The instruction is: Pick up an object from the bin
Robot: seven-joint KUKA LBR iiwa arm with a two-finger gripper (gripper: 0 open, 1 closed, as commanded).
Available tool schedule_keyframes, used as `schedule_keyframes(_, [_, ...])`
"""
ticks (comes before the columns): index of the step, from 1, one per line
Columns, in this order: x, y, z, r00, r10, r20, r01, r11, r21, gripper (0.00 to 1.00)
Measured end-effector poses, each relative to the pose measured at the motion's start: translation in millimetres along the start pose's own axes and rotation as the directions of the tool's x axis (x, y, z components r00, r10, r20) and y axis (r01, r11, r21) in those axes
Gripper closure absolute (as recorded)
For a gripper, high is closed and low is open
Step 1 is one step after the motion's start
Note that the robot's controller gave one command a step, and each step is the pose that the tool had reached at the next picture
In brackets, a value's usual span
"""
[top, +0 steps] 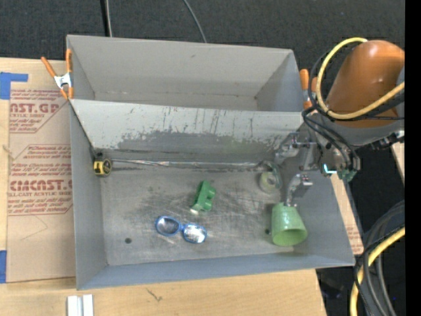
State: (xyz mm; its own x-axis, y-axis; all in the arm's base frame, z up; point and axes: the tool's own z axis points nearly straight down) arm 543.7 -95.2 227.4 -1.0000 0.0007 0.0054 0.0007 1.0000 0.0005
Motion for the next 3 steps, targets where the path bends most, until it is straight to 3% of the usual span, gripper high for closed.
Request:
schedule_keyframes(1, [23.1,36.5,121.3,1.000,-0.023,-0.002,0.023,1.000,-0.001,0.00])
schedule_keyframes(2, [16.6,128.1,85.2,0.977,-0.212,0.008,0.212,0.977,-0.001,0.00])
schedule_keyframes(3, [23.9,189.5,133.3,0.872,-0.489,0.003,0.489,0.872,0.000,0.00])
